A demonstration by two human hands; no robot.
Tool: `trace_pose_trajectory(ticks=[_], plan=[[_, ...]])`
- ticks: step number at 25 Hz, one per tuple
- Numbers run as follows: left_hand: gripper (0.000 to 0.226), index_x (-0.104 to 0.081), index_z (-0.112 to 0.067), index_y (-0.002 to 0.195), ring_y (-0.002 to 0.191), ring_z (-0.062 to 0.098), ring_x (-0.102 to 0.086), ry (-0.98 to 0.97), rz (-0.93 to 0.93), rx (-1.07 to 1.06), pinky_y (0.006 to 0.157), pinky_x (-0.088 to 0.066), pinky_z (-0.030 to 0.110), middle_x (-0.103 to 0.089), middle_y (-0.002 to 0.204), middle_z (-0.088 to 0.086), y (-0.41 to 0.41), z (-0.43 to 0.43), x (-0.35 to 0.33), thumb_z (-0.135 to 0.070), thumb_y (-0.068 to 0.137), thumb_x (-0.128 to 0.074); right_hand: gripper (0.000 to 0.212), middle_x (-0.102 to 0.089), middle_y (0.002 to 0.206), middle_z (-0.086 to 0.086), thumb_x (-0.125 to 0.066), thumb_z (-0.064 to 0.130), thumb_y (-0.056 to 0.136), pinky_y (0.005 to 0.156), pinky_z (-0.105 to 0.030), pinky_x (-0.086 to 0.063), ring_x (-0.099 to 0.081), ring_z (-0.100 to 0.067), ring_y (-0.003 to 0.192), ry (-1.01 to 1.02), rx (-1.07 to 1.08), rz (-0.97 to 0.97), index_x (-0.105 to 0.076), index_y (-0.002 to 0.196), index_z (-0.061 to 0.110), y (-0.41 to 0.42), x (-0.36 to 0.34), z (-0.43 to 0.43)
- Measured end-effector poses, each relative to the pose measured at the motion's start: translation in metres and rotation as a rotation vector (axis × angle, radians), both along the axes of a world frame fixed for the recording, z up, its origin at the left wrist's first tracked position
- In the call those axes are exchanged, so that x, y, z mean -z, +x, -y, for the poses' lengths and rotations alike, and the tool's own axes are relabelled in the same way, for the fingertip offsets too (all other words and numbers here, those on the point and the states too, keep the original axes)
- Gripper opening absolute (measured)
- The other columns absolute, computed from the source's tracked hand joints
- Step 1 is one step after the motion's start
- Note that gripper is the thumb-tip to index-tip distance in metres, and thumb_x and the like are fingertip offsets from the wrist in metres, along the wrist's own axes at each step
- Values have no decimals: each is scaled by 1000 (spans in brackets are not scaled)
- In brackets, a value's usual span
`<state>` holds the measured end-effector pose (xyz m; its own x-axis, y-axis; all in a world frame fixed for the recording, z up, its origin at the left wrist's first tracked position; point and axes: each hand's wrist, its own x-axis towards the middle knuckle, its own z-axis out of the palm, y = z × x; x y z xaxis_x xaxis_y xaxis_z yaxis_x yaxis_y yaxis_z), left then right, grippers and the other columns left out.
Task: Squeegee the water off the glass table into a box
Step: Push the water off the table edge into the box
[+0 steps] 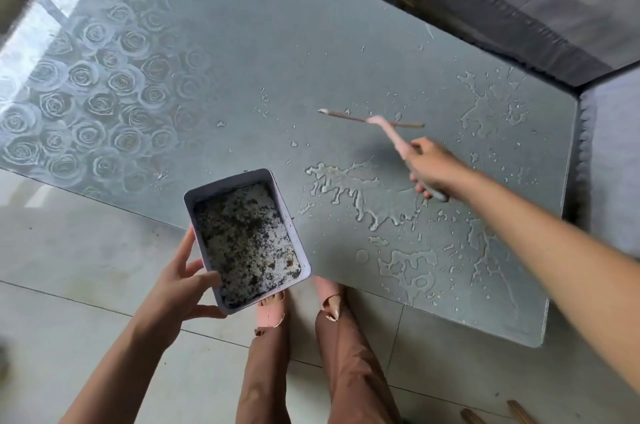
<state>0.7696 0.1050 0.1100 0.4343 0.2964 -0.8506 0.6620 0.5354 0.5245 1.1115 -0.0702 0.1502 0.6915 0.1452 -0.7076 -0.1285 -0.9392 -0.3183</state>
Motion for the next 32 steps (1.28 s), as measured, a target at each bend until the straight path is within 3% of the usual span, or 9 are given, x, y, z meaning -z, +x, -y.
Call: trace_pose_trajectory(ticks=[4, 8, 11, 14, 19, 22, 24, 27, 32], plan=[[92, -25, -49, 145, 95, 27, -67, 1, -17, -24, 53, -57, 44, -68, 111, 8, -6, 7, 4, 17, 85, -47, 36, -45, 75, -8, -31, 27, 103, 30, -14, -33, -45, -17, 48, -119, 152, 29, -41, 130, 5, -2, 24, -6], [90, -29, -50, 143, 93, 25, -68, -1, -28, -67, 53, -57, 44, -70, 109, 7, -8, 25, 4, 17, 84, -46, 21, -55, 87, -11, -32, 26, 101, 31, -18, -36, -51, -17, 44, -36, 121, -87, -40, 112, 9, -83, 44, 0], [89, -28, -48, 144, 96, 27, -67, 2, -52, -110, 54, -58, 44, -68, 112, 6, 0, 45, 3, 16, 85, -48, 22, -51, 74, -7, -35, 32, 99, 38, -20, -37, -48, -13, 37, 68, 25, -253, -44, 103, 12, -87, 29, 11], [83, -35, -47, 140, 88, 27, -69, 9, -42, -182, 58, -58, 45, -70, 108, 9, 6, 66, 5, 15, 86, -47, 24, -51, 67, -4, -38, 38, 99, 37, -20, -35, -46, -10, 34, 94, -263, -259, -46, 103, 16, -31, 5, 36], [81, -42, -48, 133, 88, 29, -70, 11, -77, -416, 58, -58, 43, -70, 106, 8, 23, 118, 13, 11, 79, -54, 16, -60, 88, -13, -43, 27, 99, 61, -31, -42, -56, -23, 70, -209, -841, -160, -41, 99, 11, 93, -18, 115], [76, -55, -60, 101, 81, 27, -73, -22, -117, -547, 57, -58, 42, -72, 99, 3, 30, 145, 18, 14, 85, -46, 12, -59, 112, -10, -45, 27, 97, 76, -34, -43, -51, -24, 88, -465, -1230, -21, -36, 97, 20, 140, -15, 146], [79, -58, -63, 87, 78, 26, -73, -44, -98, -615, 58, -58, 42, -74, 95, -1, 38, 164, 23, 14, 85, -44, 10, -58, 118, -3, -45, 30, 96, 80, -34, -44, -53, -23, 94, -502, -1345, 28, -37, 103, 27, 170, -8, 160], [85, -55, -65, 96, 79, 26, -73, -34, -103, -644, 59, -57, 43, -75, 93, -2, 36, 185, 29, 17, 82, -43, 18, -59, 123, -2, -45, 29, 97, 82, -32, -43, -55, -22, 101, -482, -1387, -33, -43, 114, 30, 185, 10, 156], [84, -36, -49, 137, 94, 34, -67, -10, -103, -684, 65, -58, 48, -64, 117, 12, 23, 210, 43, 16, 85, -44, 26, -61, 123, 9, -44, 49, 95, 83, -32, -44, -58, -19, 110, -460, -1489, 49, -46, 121, 45, 196, 41, 125]])
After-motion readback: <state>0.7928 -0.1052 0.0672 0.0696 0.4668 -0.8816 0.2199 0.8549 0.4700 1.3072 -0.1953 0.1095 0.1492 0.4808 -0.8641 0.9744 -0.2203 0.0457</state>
